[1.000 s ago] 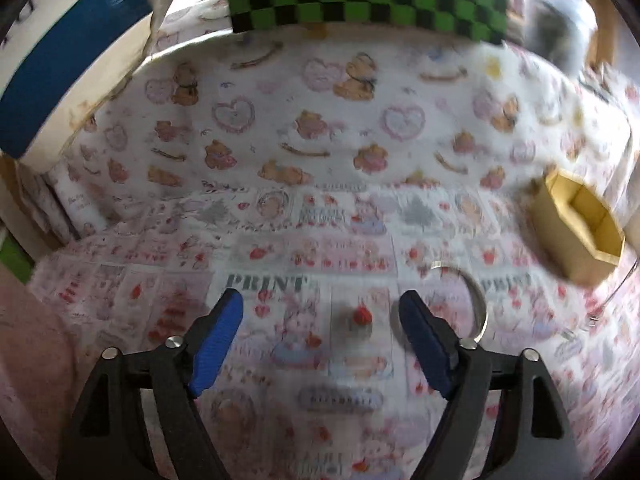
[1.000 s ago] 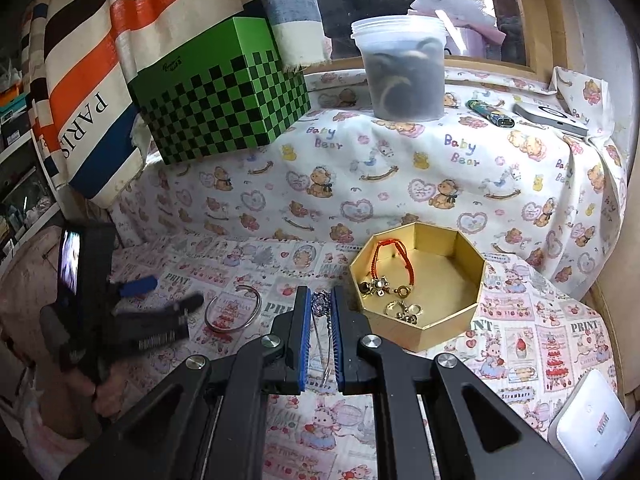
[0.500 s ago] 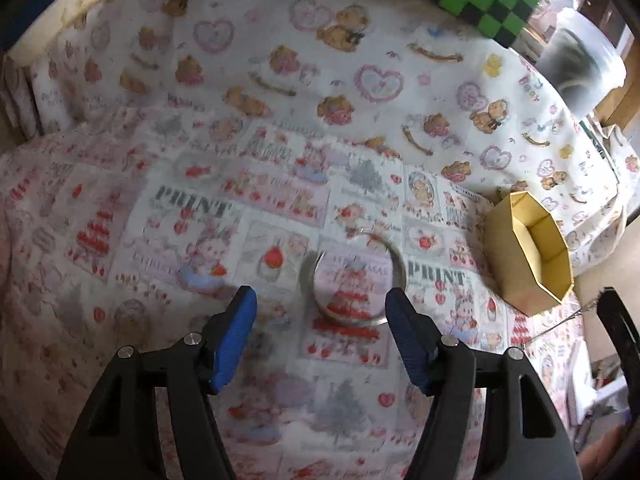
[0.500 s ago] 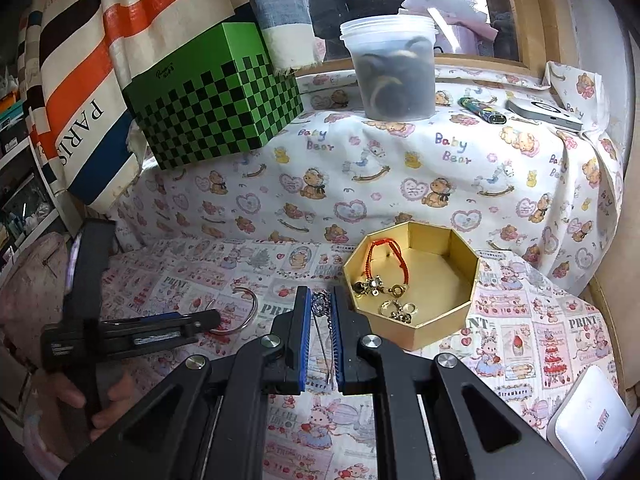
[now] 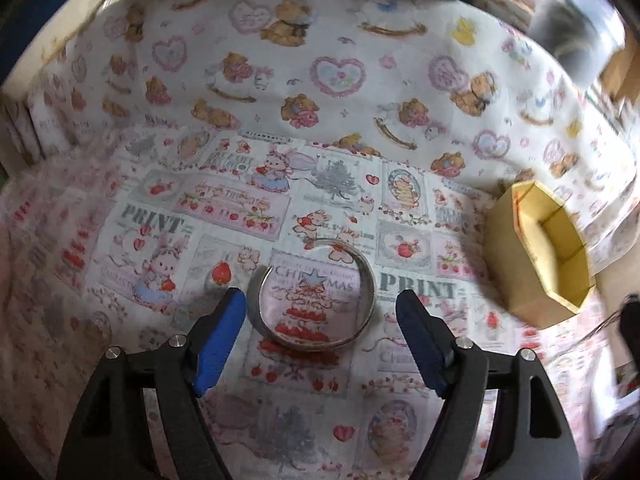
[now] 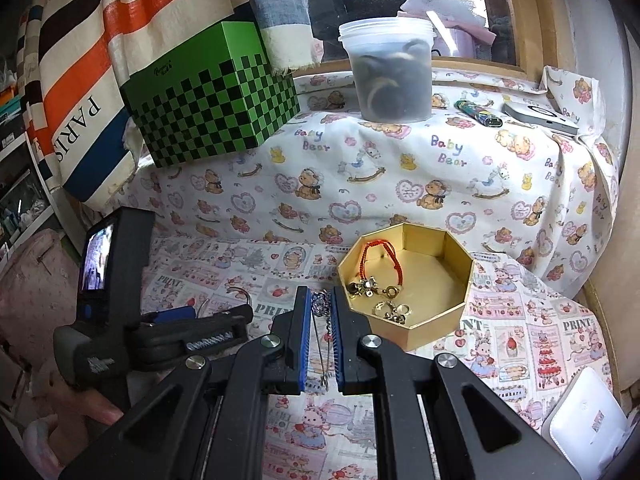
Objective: Organize jewelry
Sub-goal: 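Close the left tool on the silver ring rim and lift it, then carry the ring in the left tool and the piece in the right tool over the yellow box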
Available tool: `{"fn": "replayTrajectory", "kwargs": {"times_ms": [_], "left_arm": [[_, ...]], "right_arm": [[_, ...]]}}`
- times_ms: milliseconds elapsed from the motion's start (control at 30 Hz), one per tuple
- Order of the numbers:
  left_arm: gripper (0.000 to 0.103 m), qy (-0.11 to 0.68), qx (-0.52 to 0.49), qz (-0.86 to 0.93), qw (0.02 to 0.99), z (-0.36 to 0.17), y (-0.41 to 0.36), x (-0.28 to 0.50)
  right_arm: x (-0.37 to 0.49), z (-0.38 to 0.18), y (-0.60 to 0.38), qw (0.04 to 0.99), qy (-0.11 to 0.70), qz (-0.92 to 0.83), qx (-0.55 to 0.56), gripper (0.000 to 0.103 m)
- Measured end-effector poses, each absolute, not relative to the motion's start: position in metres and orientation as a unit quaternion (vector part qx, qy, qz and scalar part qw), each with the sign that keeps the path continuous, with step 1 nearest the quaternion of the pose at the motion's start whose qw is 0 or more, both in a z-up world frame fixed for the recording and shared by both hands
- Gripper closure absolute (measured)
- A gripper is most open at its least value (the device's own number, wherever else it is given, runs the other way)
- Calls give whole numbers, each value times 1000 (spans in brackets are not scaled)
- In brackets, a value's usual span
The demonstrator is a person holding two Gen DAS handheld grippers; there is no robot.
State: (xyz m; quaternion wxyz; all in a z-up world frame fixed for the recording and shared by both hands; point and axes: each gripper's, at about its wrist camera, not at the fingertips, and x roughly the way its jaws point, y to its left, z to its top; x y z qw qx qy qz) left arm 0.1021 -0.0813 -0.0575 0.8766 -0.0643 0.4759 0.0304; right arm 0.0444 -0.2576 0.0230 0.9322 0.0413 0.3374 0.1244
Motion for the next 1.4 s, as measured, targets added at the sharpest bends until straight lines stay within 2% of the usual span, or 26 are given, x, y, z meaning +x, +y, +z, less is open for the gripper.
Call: {"fn": "replayTrajectory", "kwargs": {"times_ms": [133, 333, 433, 500, 1033, 1400], "left_arm": [[27, 458, -20, 57, 887, -63, -92, 101], [28, 437, -15, 59, 897, -63, -96, 94], [31, 437, -19, 54, 898, -64, -100, 93], [40, 434, -16, 45, 900, -66, -101, 90], [40, 443, -47, -25, 895, -49, -84, 85], [40, 396, -73, -55, 914, -17, -73, 66]], "right_arm": [[46, 21, -258, 931, 341, 123, 41, 92], [47, 20, -257, 931, 342, 120, 38, 92], [48, 18, -256, 931, 344, 117, 37, 92], [49, 17, -256, 931, 344, 116, 35, 92], [50, 15, -256, 931, 345, 112, 30, 92], [44, 21, -257, 937, 328, 120, 35, 92]]}}
